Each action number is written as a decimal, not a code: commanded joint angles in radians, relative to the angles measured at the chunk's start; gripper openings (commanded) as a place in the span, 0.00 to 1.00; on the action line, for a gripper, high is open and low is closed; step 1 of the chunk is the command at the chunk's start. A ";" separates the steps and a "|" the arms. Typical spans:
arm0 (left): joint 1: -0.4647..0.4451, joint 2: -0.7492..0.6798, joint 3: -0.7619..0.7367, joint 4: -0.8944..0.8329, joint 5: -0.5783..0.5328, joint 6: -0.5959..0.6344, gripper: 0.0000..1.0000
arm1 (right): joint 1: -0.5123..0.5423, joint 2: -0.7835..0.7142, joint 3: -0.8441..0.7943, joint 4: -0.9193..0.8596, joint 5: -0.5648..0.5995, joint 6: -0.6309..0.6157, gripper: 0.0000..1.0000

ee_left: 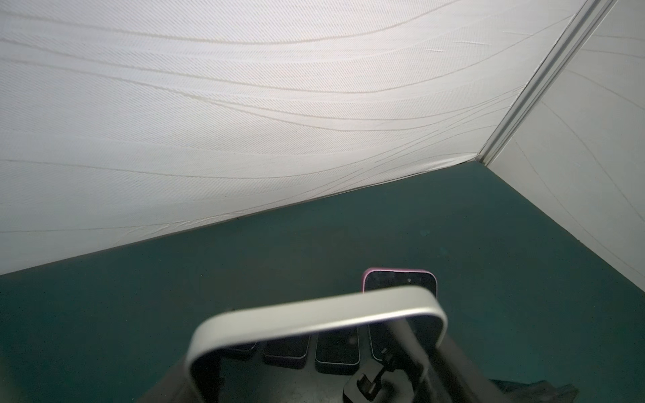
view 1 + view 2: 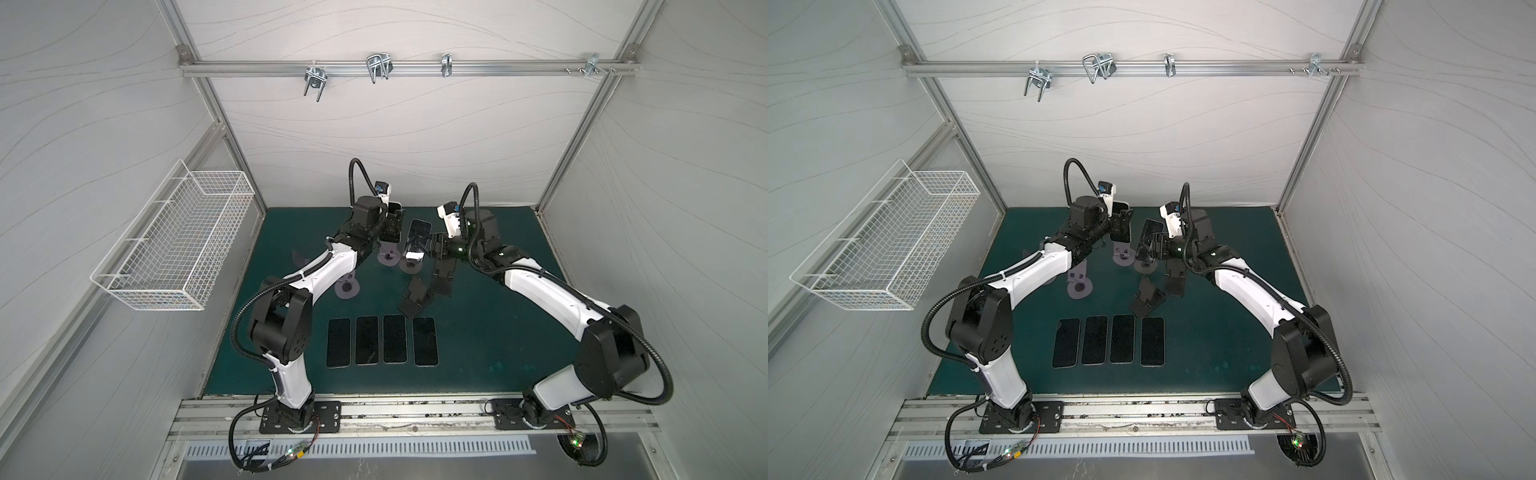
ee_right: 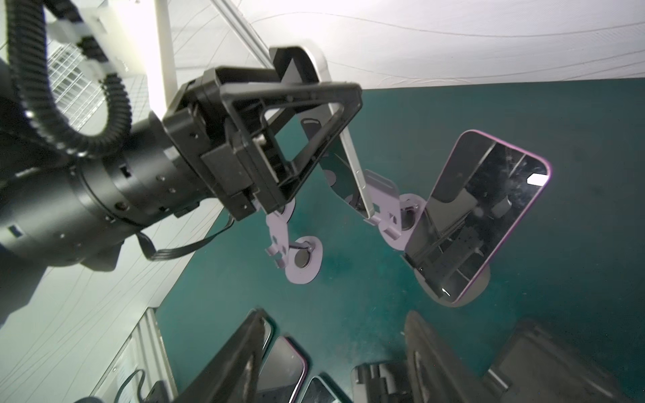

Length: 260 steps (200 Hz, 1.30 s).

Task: Remove the phone from the phone stand

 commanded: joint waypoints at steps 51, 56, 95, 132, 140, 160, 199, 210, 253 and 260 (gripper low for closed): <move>0.005 -0.203 -0.028 -0.064 0.000 0.002 0.55 | 0.116 -0.123 0.071 -0.152 0.135 0.003 0.65; 0.005 -0.214 -0.036 -0.066 0.004 0.000 0.55 | 0.124 -0.133 0.073 -0.161 0.143 0.004 0.65; 0.004 -0.304 -0.060 -0.155 0.021 -0.021 0.50 | 0.203 -0.224 0.110 -0.303 0.235 0.016 0.65; -0.016 -0.411 -0.121 -0.212 -0.015 -0.056 0.48 | 0.233 -0.407 0.015 -0.363 0.315 0.096 0.65; -0.026 -0.425 -0.117 -0.246 -0.021 -0.049 0.48 | 0.233 -0.441 0.003 -0.387 0.318 0.107 0.65; -0.059 -0.467 -0.099 -0.350 -0.048 -0.006 0.48 | 0.233 -0.501 -0.011 -0.452 0.305 0.108 0.64; -0.094 -0.600 -0.129 -0.493 -0.097 -0.019 0.49 | 0.252 -0.565 -0.063 -0.503 0.278 0.122 0.63; -0.097 -0.637 -0.140 -0.557 -0.118 -0.039 0.49 | 0.280 -0.572 -0.072 -0.507 0.286 0.131 0.62; -0.104 -0.825 -0.248 -0.723 -0.207 -0.090 0.49 | 0.483 -0.561 -0.129 -0.454 0.421 0.108 0.62; -0.103 -0.850 -0.256 -0.764 -0.225 -0.099 0.49 | 0.505 -0.550 -0.125 -0.450 0.425 0.110 0.62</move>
